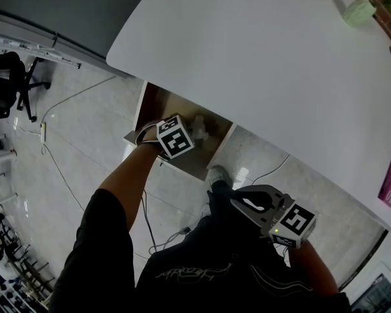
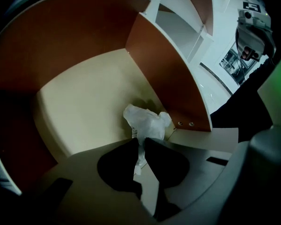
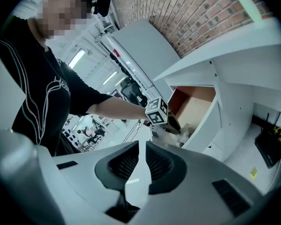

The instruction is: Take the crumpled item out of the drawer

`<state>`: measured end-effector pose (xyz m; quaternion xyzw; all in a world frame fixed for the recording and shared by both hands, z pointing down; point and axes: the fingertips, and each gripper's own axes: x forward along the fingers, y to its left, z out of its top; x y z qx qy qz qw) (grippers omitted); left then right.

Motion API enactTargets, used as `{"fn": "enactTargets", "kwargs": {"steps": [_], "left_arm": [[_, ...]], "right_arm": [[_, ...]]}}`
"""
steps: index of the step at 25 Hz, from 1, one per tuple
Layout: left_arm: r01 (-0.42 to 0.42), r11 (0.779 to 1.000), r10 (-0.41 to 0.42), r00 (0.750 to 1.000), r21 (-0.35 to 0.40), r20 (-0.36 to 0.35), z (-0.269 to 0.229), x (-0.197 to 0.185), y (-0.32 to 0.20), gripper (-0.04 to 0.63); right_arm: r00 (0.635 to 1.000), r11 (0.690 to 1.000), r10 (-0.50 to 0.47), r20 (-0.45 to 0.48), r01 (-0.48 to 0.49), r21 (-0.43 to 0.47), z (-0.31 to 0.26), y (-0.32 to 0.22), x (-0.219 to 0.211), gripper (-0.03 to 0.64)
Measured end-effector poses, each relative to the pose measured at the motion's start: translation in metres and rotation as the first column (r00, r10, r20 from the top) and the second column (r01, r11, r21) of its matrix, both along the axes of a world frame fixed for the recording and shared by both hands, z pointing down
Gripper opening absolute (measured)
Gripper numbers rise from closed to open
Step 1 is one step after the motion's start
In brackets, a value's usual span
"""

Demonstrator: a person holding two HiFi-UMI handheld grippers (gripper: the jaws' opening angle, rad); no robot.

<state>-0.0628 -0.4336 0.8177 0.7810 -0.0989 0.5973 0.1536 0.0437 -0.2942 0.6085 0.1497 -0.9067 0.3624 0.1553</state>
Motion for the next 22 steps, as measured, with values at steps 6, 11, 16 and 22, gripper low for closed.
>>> {"fn": "enactTargets", "kwargs": {"steps": [6, 11, 16, 22], "left_arm": [[0.055, 0.997, -0.054, 0.998, 0.060, -0.016, -0.030, -0.001, -0.006, 0.057], [0.126, 0.988, -0.120, 0.990, 0.090, -0.072, -0.108, -0.009, 0.013, 0.055], [0.261, 0.960, -0.239, 0.954, 0.106, -0.183, -0.187, -0.008, 0.052, 0.055], [0.368, 0.919, -0.323, 0.907, 0.138, -0.269, -0.284, -0.013, 0.107, 0.054]], "right_arm": [[0.999, 1.000, 0.026, 0.020, -0.026, -0.006, -0.004, -0.008, -0.005, 0.057], [0.999, 0.999, 0.042, 0.023, -0.042, 0.017, -0.054, -0.001, -0.015, 0.057], [0.998, 0.995, 0.065, 0.015, -0.066, 0.079, -0.102, 0.024, -0.015, 0.057], [0.995, 0.980, 0.104, 0.013, -0.104, 0.169, -0.167, 0.047, -0.015, 0.057]]}}
